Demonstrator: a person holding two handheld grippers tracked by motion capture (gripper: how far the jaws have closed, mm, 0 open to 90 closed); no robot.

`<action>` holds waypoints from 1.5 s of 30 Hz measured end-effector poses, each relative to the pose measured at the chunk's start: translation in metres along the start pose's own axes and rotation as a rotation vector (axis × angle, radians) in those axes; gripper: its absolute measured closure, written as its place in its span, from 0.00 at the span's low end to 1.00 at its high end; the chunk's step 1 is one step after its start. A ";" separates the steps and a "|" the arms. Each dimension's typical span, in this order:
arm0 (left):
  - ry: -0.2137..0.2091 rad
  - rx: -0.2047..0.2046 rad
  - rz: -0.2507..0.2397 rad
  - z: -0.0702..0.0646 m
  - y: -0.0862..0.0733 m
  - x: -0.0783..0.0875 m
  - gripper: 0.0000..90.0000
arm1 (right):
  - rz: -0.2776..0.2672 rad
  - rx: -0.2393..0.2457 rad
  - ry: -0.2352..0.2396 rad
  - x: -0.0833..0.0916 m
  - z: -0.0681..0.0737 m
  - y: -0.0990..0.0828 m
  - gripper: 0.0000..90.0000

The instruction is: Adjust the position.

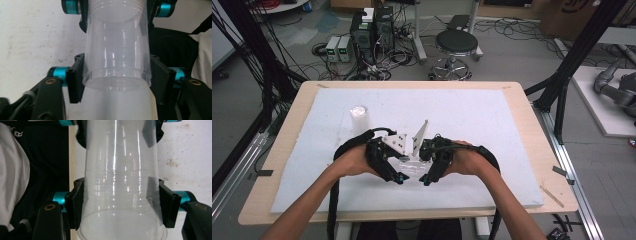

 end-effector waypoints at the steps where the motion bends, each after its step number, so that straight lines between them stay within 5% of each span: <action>1: 0.000 -0.002 -0.002 0.000 0.000 0.000 0.45 | -0.002 -0.001 0.001 0.000 0.000 0.000 0.38; 11: 0.006 -0.007 -0.015 0.000 -0.001 0.002 0.46 | -0.012 0.005 -0.002 0.002 -0.001 0.000 0.38; 17: 0.006 -0.003 -0.018 0.000 -0.001 0.003 0.46 | -0.028 -0.011 -0.001 0.000 -0.002 0.000 0.21; 31: 0.001 0.016 -0.024 0.001 -0.014 -0.006 0.46 | -0.205 -0.013 -0.015 0.014 -0.003 -0.003 0.16; 42: 0.044 0.088 -0.253 0.003 -0.036 -0.001 0.46 | -0.447 -0.038 -0.013 0.042 -0.007 -0.021 0.16; 44: 0.055 0.094 -0.313 0.004 -0.039 0.003 0.46 | -0.533 -0.057 -0.022 0.047 -0.010 -0.028 0.16; 45: 0.059 0.098 -0.351 0.004 -0.041 0.006 0.46 | -0.533 -0.057 -0.022 0.047 -0.010 -0.028 0.16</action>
Point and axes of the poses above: each handheld gripper's, and its own axes: x roughly backward along the jaws, y roughly out of its top, z roughly to its left, the point moved 3 cm from there along -x, roughly forward along the jaws, and after that the axes turned 4 degrees about -x, right-handed, at the moved point
